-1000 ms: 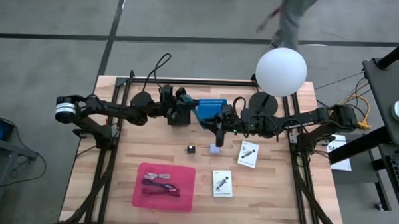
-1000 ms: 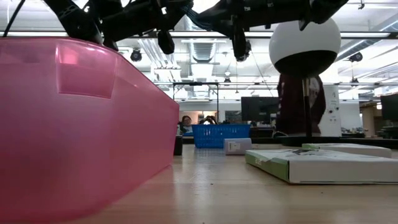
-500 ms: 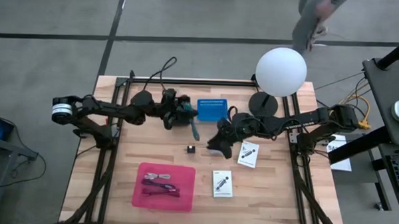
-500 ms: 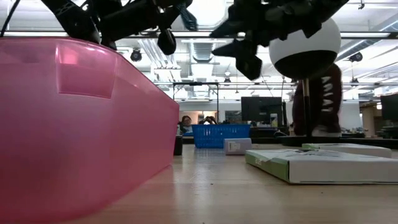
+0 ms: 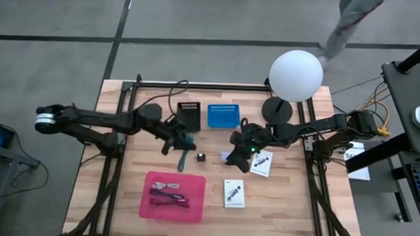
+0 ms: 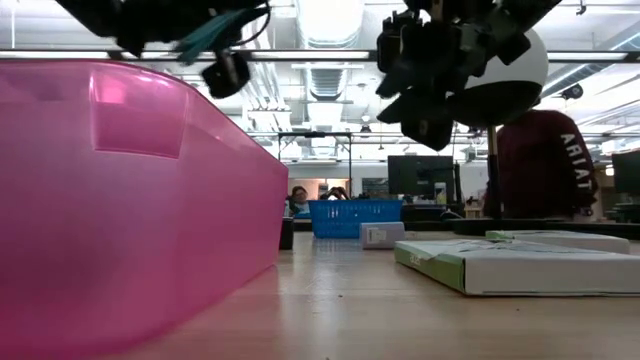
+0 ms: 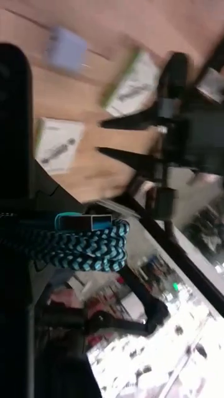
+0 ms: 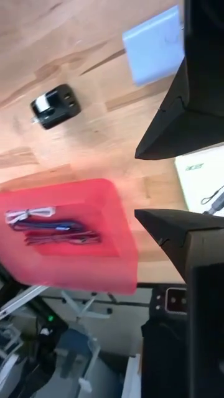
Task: Pick and place items into bin
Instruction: Put the light blue charger cable into the pink bin
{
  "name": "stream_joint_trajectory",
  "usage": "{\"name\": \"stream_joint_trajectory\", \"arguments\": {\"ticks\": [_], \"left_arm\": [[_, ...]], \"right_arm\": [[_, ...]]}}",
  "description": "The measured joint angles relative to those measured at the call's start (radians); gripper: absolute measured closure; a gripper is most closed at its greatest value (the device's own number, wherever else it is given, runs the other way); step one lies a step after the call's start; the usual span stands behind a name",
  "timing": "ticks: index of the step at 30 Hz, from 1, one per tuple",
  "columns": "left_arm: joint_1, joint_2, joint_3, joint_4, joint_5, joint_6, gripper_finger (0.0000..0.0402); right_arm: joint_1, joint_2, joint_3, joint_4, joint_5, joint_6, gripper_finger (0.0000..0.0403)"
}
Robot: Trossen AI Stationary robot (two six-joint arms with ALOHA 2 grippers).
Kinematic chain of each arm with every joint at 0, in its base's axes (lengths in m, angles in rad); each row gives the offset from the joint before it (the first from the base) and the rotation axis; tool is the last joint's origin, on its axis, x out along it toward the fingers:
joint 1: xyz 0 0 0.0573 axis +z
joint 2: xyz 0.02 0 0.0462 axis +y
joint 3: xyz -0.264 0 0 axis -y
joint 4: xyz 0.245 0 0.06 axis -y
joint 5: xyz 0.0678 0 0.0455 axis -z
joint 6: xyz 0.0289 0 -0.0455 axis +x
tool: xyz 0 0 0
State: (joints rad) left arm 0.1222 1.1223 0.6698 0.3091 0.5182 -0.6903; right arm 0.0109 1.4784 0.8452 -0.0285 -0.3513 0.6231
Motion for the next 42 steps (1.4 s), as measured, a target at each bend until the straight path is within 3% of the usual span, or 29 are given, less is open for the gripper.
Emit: {"name": "stream_joint_trajectory", "arguments": {"ticks": [6, 20, 26, 30, 42], "left_arm": [[-0.13, -0.028, 0.0, -0.144, -0.115, -0.035, 0.0396], [-0.382, 0.085, 0.003, -0.161, -0.124, -0.272, 0.0396], [-0.425, 0.173, 0.003, -0.155, -0.123, -0.416, 0.0396], [-0.446, 0.211, 0.006, -0.143, -0.123, -0.431, 0.0394], [-0.452, 0.232, 0.003, -0.107, -0.124, -0.43, 0.0306]], "right_arm": [[0.0, 0.0, 0.0, -0.066, -0.001, -0.037, 0.028], [-0.002, 0.0, 0.0, -0.125, -0.016, -0.047, 0.0282], [-0.002, 0.0, 0.0, -0.125, -0.017, -0.05, 0.0288], [-0.002, 0.0, 0.0, -0.125, -0.017, -0.05, 0.0289], [-0.002, 0.0, 0.0, -0.129, -0.017, -0.051, 0.0295]]}}
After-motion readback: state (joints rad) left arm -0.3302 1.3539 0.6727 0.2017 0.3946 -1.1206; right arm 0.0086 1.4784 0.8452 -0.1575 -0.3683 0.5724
